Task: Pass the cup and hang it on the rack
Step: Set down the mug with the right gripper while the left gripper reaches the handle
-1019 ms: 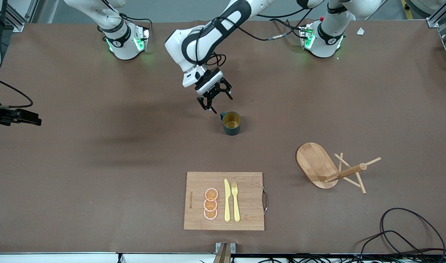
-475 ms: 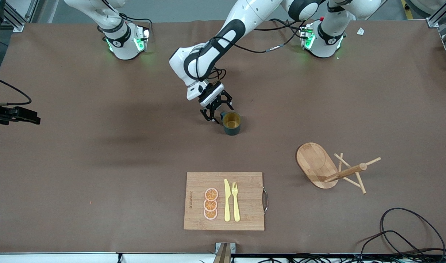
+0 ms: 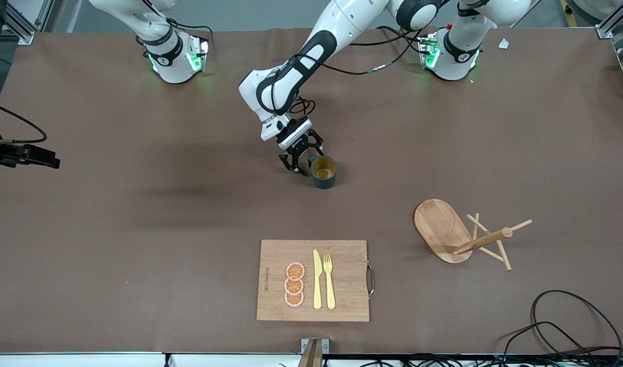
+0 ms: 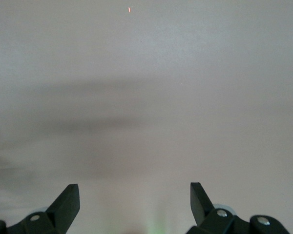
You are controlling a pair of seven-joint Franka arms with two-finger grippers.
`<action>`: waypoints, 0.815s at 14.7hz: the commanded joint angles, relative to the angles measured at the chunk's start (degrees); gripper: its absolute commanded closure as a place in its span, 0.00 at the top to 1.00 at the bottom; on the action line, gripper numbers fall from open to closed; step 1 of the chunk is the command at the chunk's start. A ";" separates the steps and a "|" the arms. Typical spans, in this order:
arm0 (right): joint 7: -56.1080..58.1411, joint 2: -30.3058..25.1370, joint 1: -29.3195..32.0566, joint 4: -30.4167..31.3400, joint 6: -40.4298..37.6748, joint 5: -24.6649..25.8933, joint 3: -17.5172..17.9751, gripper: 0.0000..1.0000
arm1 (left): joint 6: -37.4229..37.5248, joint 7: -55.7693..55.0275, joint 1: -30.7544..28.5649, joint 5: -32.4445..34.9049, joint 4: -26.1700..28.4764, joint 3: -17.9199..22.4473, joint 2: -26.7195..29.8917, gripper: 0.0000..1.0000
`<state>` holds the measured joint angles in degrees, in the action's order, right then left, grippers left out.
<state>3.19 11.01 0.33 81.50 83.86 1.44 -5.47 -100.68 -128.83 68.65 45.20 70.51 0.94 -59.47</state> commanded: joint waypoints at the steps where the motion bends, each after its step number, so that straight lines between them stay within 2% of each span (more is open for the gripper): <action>1: -1.87 -3.27 -0.68 1.64 -1.07 0.05 0.29 1.00 | 0.04 -0.54 0.43 0.94 -1.08 0.47 -0.65 0.77; 3: -1.70 -4.94 -1.20 3.13 -0.80 0.05 -0.06 1.00 | -1.36 -2.03 0.43 0.94 -0.99 0.47 -0.65 0.67; 5: -1.61 -7.66 -1.47 5.85 -0.45 0.23 -0.24 1.00 | -1.62 -2.39 0.43 0.94 -0.99 0.47 -0.82 0.48; 8: -1.35 -9.51 -1.38 6.04 -0.98 0.75 -0.15 1.00 | -1.71 -2.39 0.43 0.94 -0.99 0.47 -0.65 0.21; 11: -1.35 -12.06 -1.21 6.92 -0.98 0.76 -0.15 1.00 | -1.63 -1.34 -0.18 0.16 -0.90 0.47 1.19 0.09; 12: -1.35 -12.85 -1.21 7.27 -0.98 0.76 -0.15 1.00 | -1.71 0.06 -2.10 -1.15 -0.90 -0.14 2.59 0.06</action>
<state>2.48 1.81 -0.52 85.39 82.33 1.51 -5.46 -102.21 -130.55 68.45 45.11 69.67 0.99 -59.45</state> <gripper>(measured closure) 0.000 0.789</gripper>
